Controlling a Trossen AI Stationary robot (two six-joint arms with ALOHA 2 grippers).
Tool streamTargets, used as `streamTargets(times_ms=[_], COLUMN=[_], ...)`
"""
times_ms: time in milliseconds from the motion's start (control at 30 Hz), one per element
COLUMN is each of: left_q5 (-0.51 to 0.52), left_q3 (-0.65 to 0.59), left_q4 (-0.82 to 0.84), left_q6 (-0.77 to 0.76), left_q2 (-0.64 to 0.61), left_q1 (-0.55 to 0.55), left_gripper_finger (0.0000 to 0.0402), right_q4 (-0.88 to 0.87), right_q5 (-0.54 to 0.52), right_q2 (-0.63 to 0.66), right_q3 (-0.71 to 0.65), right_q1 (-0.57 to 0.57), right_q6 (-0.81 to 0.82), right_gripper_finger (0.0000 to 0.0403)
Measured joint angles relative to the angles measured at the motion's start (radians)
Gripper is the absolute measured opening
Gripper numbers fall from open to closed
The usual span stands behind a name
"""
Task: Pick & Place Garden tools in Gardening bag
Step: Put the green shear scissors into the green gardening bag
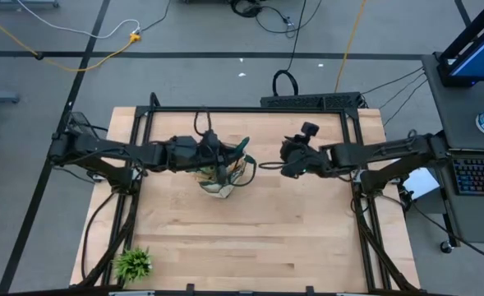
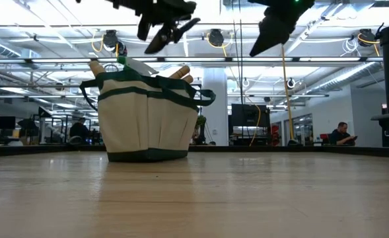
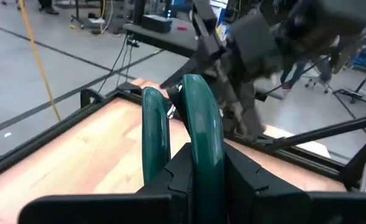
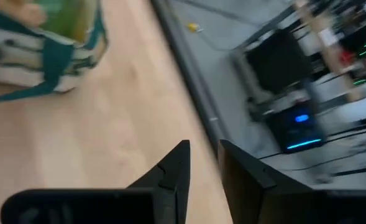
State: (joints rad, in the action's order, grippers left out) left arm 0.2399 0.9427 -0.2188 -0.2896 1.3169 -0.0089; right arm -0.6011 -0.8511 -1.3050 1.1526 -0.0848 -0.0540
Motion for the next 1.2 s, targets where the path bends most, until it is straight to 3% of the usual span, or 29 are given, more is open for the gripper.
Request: streamTargets(times_ms=[167, 400, 533, 1067, 1200], left_q5=[0.007, -0.003, -0.003, 0.023, 0.023], left_q3=[-0.090, -0.175, -0.191, -0.223, -0.223], left_q4=[-0.149, -0.220, -0.213, -0.193, -0.151], left_q6=[0.015, 0.016, 0.033, 0.055, 0.041], left_q2=[-0.020, -0.037, -0.045, -0.046, -0.040], left_q1=[-0.007, -0.008, -0.012, 0.006, 0.016], left_gripper_finger=[0.0051, 0.0051, 0.0051, 0.0051, 0.0051], right_q4=[-0.080, -0.119, -0.130, 0.009, 0.032], right_q5=[0.213, 0.563, 0.693, 0.727, 0.776], right_q2=[0.053, 0.100, 0.116, 0.186, 0.198], right_q3=[0.000, 0.000, -0.001, -0.211, -0.241], right_q1=[0.025, 0.066, 0.095, 0.132, 0.132], right_q6=[0.088, 0.124, 0.123, 0.220, 0.248], right_gripper_finger=[0.0077, 0.0077, 0.0077, 0.0077, 0.0077])
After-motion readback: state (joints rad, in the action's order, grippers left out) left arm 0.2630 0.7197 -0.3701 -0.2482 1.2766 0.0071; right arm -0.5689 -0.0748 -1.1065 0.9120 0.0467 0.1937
